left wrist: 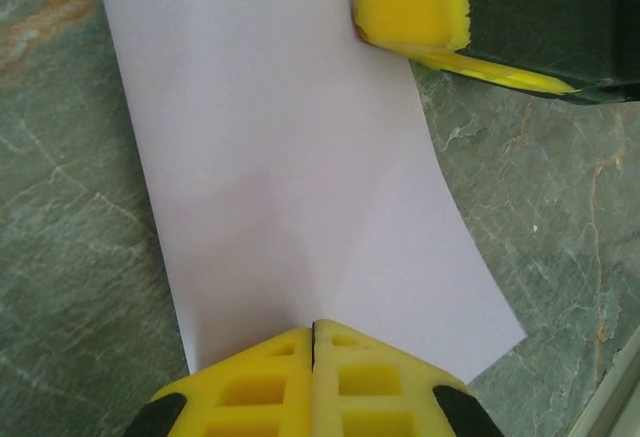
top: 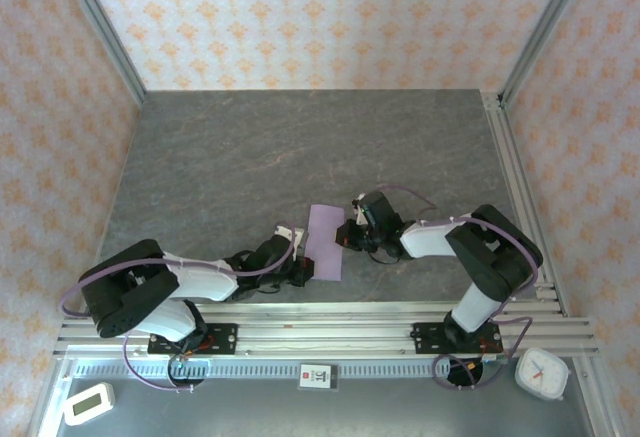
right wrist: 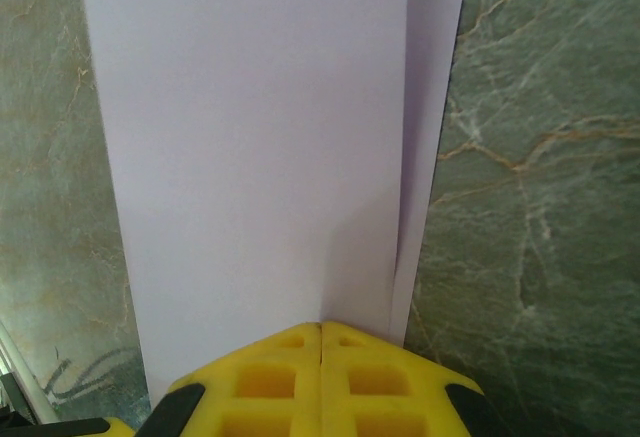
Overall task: Fold a paper plane with a square sheet of paper (pick it up from the middle)
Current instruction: First fold the square sheet of paper in half at the center of the table.
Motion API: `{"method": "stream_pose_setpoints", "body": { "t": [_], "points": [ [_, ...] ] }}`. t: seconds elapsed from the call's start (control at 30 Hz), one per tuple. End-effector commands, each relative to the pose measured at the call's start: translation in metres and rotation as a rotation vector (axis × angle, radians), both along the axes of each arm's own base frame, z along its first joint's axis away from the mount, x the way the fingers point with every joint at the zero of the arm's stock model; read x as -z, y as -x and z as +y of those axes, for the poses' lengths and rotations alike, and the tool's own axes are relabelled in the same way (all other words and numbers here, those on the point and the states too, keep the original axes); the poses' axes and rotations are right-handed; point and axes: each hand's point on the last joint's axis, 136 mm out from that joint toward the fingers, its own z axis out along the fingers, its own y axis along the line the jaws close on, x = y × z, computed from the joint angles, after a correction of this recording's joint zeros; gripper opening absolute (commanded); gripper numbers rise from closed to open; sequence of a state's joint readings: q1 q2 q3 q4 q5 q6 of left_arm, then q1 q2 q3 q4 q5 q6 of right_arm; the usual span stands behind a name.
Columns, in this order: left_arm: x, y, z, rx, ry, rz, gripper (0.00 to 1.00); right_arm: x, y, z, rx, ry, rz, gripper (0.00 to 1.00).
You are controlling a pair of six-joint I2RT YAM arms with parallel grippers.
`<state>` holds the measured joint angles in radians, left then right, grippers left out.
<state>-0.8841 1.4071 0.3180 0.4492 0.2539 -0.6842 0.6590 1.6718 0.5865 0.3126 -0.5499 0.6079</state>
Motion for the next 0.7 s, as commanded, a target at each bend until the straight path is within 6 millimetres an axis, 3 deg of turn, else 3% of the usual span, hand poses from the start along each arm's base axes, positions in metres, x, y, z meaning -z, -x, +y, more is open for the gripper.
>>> {"method": "stream_pose_setpoints", "body": {
  "t": [0.0, 0.13, 0.23, 0.47, 0.67],
  "points": [
    [-0.022, -0.006, -0.004, -0.017, 0.038, -0.038, 0.00, 0.075, 0.027, -0.043, 0.042, 0.254, 0.126, 0.00],
    [-0.045, -0.007, -0.009, -0.026, 0.106, -0.061, 0.00, 0.074, 0.026, -0.042, 0.042, 0.252, 0.123, 0.00],
    [-0.047, -0.004, -0.010, -0.024, 0.121, -0.057, 0.00, 0.075, 0.026, -0.042, 0.041, 0.253, 0.127, 0.00],
    [-0.028, 0.006, -0.011, -0.001, 0.105, -0.016, 0.00, 0.074, 0.025, -0.042, 0.040, 0.251, 0.124, 0.00],
    [-0.006, 0.014, -0.001, -0.013, 0.070, 0.013, 0.00, 0.075, 0.026, -0.042, 0.040, 0.252, 0.125, 0.00]
  ]
}}
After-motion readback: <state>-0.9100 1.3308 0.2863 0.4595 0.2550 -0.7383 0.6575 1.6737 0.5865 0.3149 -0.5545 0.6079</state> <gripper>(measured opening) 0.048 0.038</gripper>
